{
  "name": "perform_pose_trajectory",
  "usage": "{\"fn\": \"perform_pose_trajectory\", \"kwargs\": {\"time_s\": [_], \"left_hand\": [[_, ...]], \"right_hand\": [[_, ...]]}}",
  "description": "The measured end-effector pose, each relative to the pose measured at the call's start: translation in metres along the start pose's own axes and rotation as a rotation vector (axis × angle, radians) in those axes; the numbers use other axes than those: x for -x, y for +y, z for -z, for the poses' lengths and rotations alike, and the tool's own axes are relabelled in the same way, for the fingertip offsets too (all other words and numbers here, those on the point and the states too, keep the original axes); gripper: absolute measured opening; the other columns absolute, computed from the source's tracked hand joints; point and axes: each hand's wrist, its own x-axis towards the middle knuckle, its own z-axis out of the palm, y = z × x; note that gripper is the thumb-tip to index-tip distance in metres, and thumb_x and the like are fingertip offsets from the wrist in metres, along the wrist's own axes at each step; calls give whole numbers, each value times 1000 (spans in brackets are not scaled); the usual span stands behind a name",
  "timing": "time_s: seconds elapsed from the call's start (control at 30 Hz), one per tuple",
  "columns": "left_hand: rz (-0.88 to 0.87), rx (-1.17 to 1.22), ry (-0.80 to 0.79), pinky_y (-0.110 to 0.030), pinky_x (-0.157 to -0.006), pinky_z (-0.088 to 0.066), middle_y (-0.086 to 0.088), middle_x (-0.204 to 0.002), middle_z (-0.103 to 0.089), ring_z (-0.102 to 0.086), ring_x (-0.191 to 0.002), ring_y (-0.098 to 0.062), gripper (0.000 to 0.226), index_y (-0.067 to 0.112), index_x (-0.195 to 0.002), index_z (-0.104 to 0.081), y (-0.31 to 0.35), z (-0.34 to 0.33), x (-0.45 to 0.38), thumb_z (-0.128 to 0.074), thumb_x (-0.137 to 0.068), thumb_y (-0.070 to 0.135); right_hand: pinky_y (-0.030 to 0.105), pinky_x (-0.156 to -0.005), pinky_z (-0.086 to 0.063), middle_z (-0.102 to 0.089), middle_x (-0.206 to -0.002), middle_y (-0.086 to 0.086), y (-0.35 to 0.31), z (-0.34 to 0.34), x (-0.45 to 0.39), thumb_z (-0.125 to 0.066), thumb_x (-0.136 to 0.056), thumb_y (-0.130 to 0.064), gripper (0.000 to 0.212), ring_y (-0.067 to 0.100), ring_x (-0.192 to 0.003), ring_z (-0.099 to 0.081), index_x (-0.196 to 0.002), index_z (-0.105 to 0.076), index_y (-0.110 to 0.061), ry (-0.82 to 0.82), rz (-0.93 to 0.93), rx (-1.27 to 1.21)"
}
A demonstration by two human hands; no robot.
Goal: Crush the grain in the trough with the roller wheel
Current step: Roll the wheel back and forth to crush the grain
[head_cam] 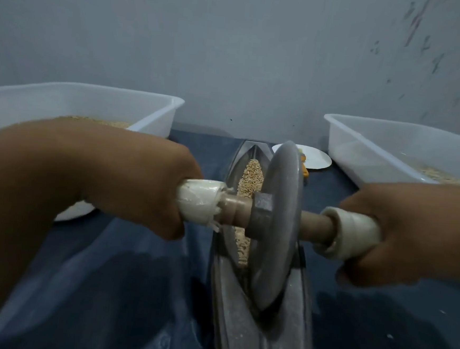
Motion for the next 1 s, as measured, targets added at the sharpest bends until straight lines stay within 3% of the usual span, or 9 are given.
{"fn": "perform_pose_trajectory", "kwargs": {"time_s": [0.07,0.2,0.27,0.47,0.6,0.67,0.83,0.9,1.0], "left_hand": [[37,21,57,-21,-50,-46,27,-67,-63,-60,-57,6,42,51,-88,-57,2,-4,-6,-69,-48,54],[120,-6,394,-30,-67,-51,7,-72,-63,-62,-71,-12,15,30,-76,-57,4,-20,-35,-69,-69,35],[128,-49,481,-32,-73,-51,6,-80,-62,-60,-78,-18,12,30,-83,-57,6,-22,-41,-66,-74,33],[61,-19,87,-23,-54,-48,17,-67,-65,-61,-59,0,34,39,-85,-60,2,-6,-6,-71,-55,49],[-26,-77,79,-19,-47,-44,37,-69,-58,-56,-60,15,56,60,-91,-50,3,0,8,-54,-35,66],[21,8,103,-20,-48,-41,29,-67,-62,-59,-59,7,42,54,-88,-55,5,-4,-3,-67,-48,56],[111,-7,459,-32,-73,-51,7,-80,-63,-60,-78,-17,13,31,-83,-58,6,-22,-39,-67,-74,32],[113,-14,419,-32,-73,-51,6,-81,-62,-60,-77,-17,14,31,-79,-55,6,-21,-38,-68,-74,31],[78,-16,215,-24,-56,-44,9,-66,-62,-59,-60,-5,19,33,-70,-54,5,-11,-21,-73,-67,34]], "right_hand": [[19,-44,-47,-68,-63,-13,2,-3,-8,-72,-47,-63,44,7,-49,-65,-87,-60,-49,52,-11,24],[29,-55,-43,-58,-66,-7,10,-20,-49,-68,-73,-47,21,15,-63,-56,-80,-56,-31,589,-91,330],[29,-58,-42,-52,-68,-8,11,-23,-60,-63,-79,-38,16,21,-67,-53,-79,-50,-28,698,-93,394],[28,-54,-54,-65,-66,-17,11,-4,-20,-66,-51,-54,33,2,-56,-62,-83,-57,-49,232,-6,212],[14,-44,-47,-69,-65,-15,2,0,0,-66,-42,-67,52,3,-52,-65,-91,-59,-53,-5,-12,63],[17,-45,-47,-68,-63,-13,3,-3,-11,-72,-49,-60,40,5,-50,-64,-85,-61,-50,52,-19,32],[30,-60,-43,-55,-72,-9,9,-25,-56,-64,-80,-46,22,19,-70,-54,-81,-50,-29,706,-93,402],[29,-56,-36,-51,-70,-9,10,-24,-60,-63,-80,-42,23,21,-69,-52,-77,-46,-28,716,-69,436],[28,-53,-44,-62,-65,-7,13,-11,-40,-69,-64,-46,21,8,-60,-58,-74,-56,-33,444,-14,311]]}}
